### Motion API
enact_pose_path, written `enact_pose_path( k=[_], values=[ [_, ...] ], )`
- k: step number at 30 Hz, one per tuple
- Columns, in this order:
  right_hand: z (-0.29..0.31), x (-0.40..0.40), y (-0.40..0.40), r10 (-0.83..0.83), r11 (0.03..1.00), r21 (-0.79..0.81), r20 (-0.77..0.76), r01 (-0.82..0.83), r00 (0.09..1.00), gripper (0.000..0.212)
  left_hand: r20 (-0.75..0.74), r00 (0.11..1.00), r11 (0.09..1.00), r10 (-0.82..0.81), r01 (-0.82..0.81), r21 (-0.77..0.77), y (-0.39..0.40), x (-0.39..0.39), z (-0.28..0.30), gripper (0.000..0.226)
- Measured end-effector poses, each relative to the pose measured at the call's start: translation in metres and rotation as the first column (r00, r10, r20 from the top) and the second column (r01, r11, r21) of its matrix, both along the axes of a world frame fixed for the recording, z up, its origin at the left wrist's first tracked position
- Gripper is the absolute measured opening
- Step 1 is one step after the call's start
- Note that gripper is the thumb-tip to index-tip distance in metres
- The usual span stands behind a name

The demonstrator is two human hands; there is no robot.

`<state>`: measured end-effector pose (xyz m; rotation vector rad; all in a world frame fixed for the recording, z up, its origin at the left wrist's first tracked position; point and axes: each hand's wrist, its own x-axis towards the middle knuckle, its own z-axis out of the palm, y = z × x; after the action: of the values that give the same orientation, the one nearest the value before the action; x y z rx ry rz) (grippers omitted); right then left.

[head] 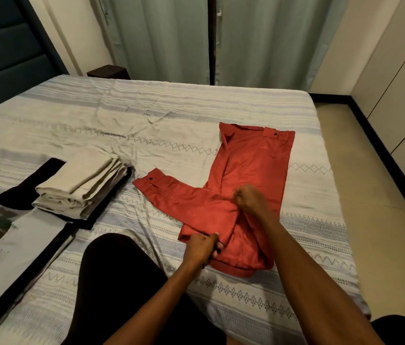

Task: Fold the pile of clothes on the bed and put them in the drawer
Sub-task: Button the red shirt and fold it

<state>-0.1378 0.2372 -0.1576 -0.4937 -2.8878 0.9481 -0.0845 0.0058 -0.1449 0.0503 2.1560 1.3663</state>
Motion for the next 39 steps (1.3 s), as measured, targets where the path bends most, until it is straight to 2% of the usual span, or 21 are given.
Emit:
enact_pose_path(
  k=[2, 4, 5, 6, 8, 10, 11, 13, 15, 17, 18, 20, 21, 23, 25, 27, 29, 32, 35, 37, 39],
  values=[
    [-0.008, 0.001, -0.008, 0.03, 0.984, 0.177, -0.084, -0.015, 0.996, 0.014, -0.305, 0.952, 0.992, -0.025, -0.015, -0.129, -0.008, -0.014, 0.002, 0.046],
    [-0.011, 0.004, -0.027, 0.07, 0.967, 0.254, -0.19, -0.02, 0.979, 0.021, -0.611, 0.782, 0.956, -0.126, -0.068, -0.284, -0.012, -0.03, 0.0, 0.032],
    [-0.013, 0.007, -0.036, 0.115, 0.96, 0.274, -0.208, -0.054, 0.971, 0.026, -0.645, 0.723, 0.919, -0.248, -0.036, -0.393, -0.015, -0.039, -0.006, 0.032],
    [-0.018, 0.01, -0.044, 0.162, 0.952, 0.285, -0.166, -0.11, 0.973, 0.033, -0.59, 0.712, 0.859, -0.381, 0.036, -0.511, -0.019, -0.046, -0.015, 0.045],
    [-0.025, 0.018, -0.054, 0.216, 0.927, 0.307, 0.034, -0.215, 0.976, 0.048, -0.379, 0.712, 0.706, -0.591, 0.23, -0.67, -0.034, -0.051, -0.037, 0.077],
    [-0.036, 0.027, -0.056, 0.216, 0.906, 0.326, 0.19, -0.269, 0.958, 0.055, -0.268, 0.686, 0.641, -0.677, 0.37, -0.672, -0.048, -0.053, -0.051, 0.098],
    [-0.04, 0.03, -0.056, 0.22, 0.901, 0.329, 0.211, -0.281, 0.953, 0.056, -0.222, 0.678, 0.615, -0.701, 0.417, -0.669, -0.051, -0.054, -0.052, 0.098],
    [-0.039, 0.032, -0.054, 0.225, 0.916, 0.297, 0.18, -0.271, 0.958, 0.055, -0.158, 0.657, 0.573, -0.737, 0.484, -0.661, -0.052, -0.06, -0.042, 0.082],
    [-0.035, 0.03, -0.052, 0.207, 0.948, 0.227, 0.1, -0.225, 0.973, 0.051, -0.182, 0.686, 0.632, -0.704, 0.489, -0.601, -0.058, -0.067, -0.034, 0.084],
    [-0.034, 0.032, -0.051, 0.16, 0.961, 0.234, -0.037, -0.147, 0.986, 0.047, -0.288, 0.778, 0.778, -0.558, 0.369, -0.509, -0.071, -0.073, -0.035, 0.093],
    [-0.034, 0.033, -0.049, 0.124, 0.965, 0.244, -0.104, -0.096, 0.987, 0.043, -0.324, 0.812, 0.82, -0.485, 0.293, -0.492, -0.076, -0.074, -0.036, 0.089],
    [-0.032, 0.039, -0.05, -0.005, 0.969, 0.242, -0.181, 0.049, 0.984, 0.031, -0.36, 0.833, 0.832, -0.42, 0.196, -0.518, -0.08, -0.075, -0.04, 0.067],
    [-0.031, 0.043, -0.05, -0.093, 0.968, 0.216, -0.175, 0.13, 0.98, 0.028, -0.371, 0.829, 0.821, -0.42, 0.173, -0.544, -0.079, -0.073, -0.041, 0.06],
    [-0.029, 0.052, -0.048, -0.241, 0.96, 0.135, -0.048, 0.245, 0.969, 0.043, -0.387, 0.802, 0.785, -0.456, 0.157, -0.599, -0.074, -0.069, -0.04, 0.051],
    [-0.03, 0.059, -0.047, -0.282, 0.954, 0.132, 0.103, 0.268, 0.954, 0.065, -0.414, 0.777, 0.767, -0.474, 0.134, -0.627, -0.07, -0.066, -0.039, 0.047],
    [-0.031, 0.063, -0.049, -0.268, 0.961, 0.114, 0.16, 0.252, 0.95, 0.076, -0.426, 0.786, 0.771, -0.448, 0.099, -0.63, -0.068, -0.062, -0.04, 0.047],
    [-0.028, 0.063, -0.054, -0.232, 0.973, 0.07, 0.193, 0.222, 0.954, 0.076, -0.412, 0.809, 0.766, -0.419, 0.071, -0.639, -0.067, -0.061, -0.04, 0.045],
    [-0.015, 0.057, -0.067, -0.193, 0.981, 0.077, 0.274, 0.178, 0.942, 0.056, -0.397, 0.806, 0.751, -0.438, 0.086, -0.655, -0.069, -0.063, -0.041, 0.04],
    [-0.005, 0.05, -0.079, -0.221, 0.973, -0.003, 0.266, 0.23, 0.938, 0.043, -0.409, 0.817, 0.781, -0.407, 0.078, -0.62, -0.073, -0.064, -0.041, 0.03],
    [0.001, 0.047, -0.084, -0.267, 0.931, -0.201, 0.195, 0.305, 0.944, 0.052, -0.437, 0.818, 0.819, -0.375, 0.07, -0.57, -0.075, -0.063, -0.039, 0.021],
    [-0.004, 0.045, -0.085, -0.346, 0.849, -0.384, 0.117, 0.363, 0.931, 0.062, -0.446, 0.815, 0.844, -0.37, 0.094, -0.528, -0.075, -0.06, -0.036, 0.016]
  ],
)
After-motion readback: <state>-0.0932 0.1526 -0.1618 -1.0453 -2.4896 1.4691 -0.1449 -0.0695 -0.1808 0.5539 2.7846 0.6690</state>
